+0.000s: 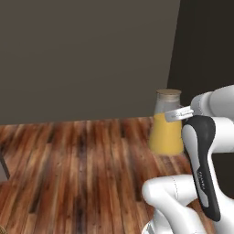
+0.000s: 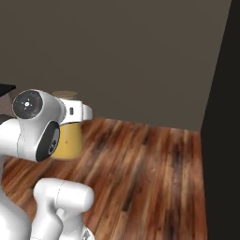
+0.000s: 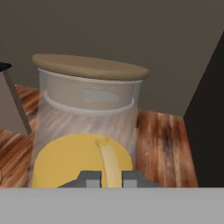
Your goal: There is a tray on the dining counter. Grab the cup, mug, and pitcher and place them on the tray. The pitcher may be placed next to the tray if it cannot fit the tray.
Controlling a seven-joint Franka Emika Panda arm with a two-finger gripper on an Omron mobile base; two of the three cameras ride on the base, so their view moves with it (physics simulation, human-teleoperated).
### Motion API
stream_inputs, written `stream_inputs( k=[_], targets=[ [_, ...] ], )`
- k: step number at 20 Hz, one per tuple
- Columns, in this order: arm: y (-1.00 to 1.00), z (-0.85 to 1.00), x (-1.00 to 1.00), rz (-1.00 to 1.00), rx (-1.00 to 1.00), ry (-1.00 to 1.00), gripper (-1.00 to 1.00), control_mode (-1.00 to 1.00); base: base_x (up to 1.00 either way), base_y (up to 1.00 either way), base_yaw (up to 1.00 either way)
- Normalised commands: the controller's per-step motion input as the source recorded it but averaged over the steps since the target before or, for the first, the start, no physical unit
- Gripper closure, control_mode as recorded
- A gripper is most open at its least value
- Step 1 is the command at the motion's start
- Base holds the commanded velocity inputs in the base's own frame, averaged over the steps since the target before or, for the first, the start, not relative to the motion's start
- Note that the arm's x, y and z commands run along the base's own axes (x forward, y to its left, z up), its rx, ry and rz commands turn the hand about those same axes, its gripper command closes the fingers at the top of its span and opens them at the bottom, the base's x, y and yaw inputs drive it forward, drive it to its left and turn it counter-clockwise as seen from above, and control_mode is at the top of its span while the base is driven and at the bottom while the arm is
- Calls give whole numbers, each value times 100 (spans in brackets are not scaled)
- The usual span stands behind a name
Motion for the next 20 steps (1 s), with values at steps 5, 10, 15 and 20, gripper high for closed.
stream_inputs(
  k=[5,10,15,20],
  targets=[
    [0,0,0,0,0,0,100,100,100,-23,13],
    [0,0,0,0,0,0,100,100,100,-28,16],
    [0,0,0,0,0,0,100,100,100,-28,20],
    [0,0,0,0,0,0,100,100,100,-24,26]
  ],
)
